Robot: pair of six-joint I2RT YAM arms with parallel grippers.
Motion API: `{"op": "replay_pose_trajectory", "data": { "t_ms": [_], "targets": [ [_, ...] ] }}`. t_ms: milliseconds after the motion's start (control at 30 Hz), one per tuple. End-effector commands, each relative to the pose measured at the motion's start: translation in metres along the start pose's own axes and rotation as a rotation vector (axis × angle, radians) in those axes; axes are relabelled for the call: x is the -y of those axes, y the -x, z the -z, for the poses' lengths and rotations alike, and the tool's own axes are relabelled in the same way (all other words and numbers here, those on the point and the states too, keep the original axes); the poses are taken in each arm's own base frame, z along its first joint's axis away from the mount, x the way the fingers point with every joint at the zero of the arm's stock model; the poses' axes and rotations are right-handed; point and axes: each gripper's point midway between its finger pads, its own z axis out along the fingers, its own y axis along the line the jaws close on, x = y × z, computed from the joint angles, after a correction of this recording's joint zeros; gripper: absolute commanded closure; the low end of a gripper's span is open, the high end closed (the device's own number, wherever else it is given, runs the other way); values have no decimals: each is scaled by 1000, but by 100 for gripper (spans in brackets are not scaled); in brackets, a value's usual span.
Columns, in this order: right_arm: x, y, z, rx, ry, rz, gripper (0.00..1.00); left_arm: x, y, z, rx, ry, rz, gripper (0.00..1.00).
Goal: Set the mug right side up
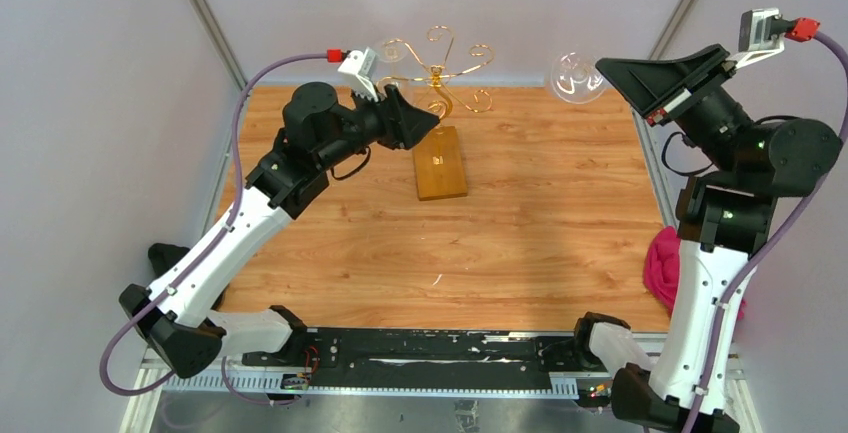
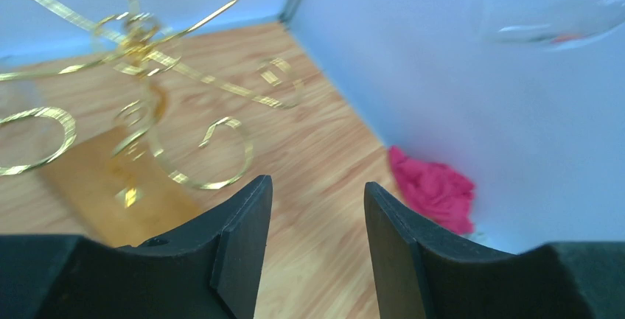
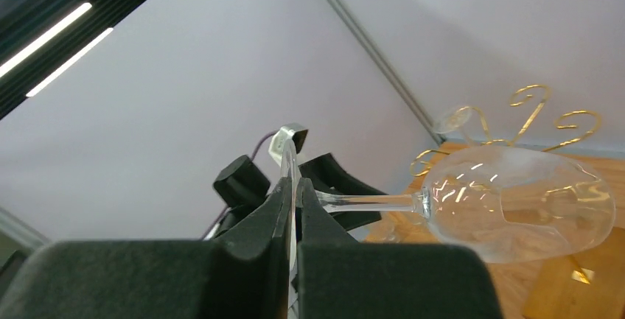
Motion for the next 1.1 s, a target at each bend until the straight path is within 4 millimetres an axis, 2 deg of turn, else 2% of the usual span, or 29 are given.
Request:
{"op": "replay_pose_trajectory", "data": {
  "t_ms": [0,100,200,233,367,467,600,867,1067],
  "targets": [
    [-37,-5,5,-33,159,-67,100,59,29,5,113,-294,29,45],
    [-64,-6,10,-41,255,-86,100,86,43,15,158,-441,51,42],
    [-83,-5,13,-43,324,-95,100,106,51,26,190,-554,33,37],
    [-90,-4,14,-41,343,-104,100,111,53,30,198,-588,36,33],
    [-110,-4,20,-43,433,-137,100,124,61,43,276,-687,19,14],
    [-121,-4,20,-55,497,-173,100,128,61,46,304,-746,1,16],
    [-131,-10,14,-96,593,-234,100,127,69,54,351,-866,52,18],
    [-145,-19,8,-147,696,-284,100,99,86,51,391,-975,188,19],
    [-142,-24,1,-159,697,-295,100,96,91,57,411,-1062,232,20]
  ]
}}
